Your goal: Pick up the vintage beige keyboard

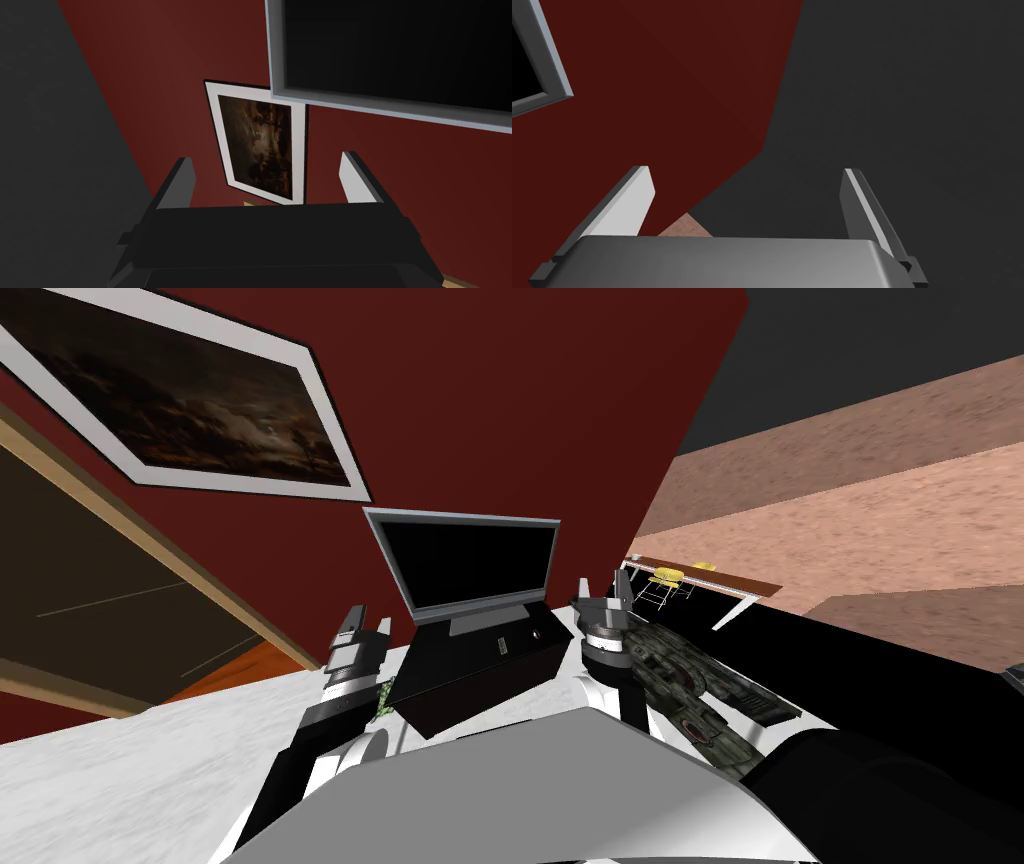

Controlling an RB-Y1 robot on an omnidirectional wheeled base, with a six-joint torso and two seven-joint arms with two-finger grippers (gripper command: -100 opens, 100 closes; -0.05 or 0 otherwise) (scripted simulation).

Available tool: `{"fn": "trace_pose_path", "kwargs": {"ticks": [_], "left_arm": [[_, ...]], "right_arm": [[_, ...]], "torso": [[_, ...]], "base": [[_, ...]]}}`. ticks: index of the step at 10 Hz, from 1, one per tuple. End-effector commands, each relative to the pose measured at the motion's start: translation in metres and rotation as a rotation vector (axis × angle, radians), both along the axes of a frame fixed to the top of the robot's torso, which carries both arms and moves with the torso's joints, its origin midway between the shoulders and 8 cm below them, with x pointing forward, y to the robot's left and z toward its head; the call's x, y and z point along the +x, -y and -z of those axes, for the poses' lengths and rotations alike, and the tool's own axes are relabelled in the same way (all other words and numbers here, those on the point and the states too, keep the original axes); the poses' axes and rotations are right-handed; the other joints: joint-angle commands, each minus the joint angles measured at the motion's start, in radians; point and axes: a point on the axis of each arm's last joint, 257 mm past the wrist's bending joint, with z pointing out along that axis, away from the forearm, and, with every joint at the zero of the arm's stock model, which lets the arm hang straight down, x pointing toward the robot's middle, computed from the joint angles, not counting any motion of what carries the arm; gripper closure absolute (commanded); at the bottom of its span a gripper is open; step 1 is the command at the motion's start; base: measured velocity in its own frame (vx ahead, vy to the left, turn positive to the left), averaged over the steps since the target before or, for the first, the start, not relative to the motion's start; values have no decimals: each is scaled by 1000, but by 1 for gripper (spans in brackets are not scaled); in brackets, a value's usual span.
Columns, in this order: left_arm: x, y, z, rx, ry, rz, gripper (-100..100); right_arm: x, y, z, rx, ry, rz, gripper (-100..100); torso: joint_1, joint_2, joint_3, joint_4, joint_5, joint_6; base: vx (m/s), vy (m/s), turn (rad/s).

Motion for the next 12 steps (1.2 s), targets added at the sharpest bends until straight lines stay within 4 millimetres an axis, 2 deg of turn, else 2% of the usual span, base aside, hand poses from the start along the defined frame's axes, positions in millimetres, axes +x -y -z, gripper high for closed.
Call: {"fn": "trace_pose_path", "kwargs": {"ticks": [1,3,6,9,12], "left_arm": [[2,1,5,23,-21,13,-100],[7,1,18,56,-65,31,-100],[16,-3,50,92,-162,49,-100],[24,-12,95,113,-290,61,-100],[28,-23,149,124,-440,71,-100]], "right_arm": [[0,0,0,0,0,0,0],[0,0,0,0,0,0,0],[0,0,0,0,0,0,0],[0,0,0,0,0,0,0],[0,0,0,0,0,0,0]], "torso": [[0,0,0,0,0,0],[0,0,0,0,0,0],[-1,0,0,0,0,0],[-1,0,0,0,0,0],[-1,-1,-1,0,0,0]], "base": [[0,-4,-81],[-1,-8,-149],[1,-16,-214],[4,-22,-301],[17,-32,-341]]}}
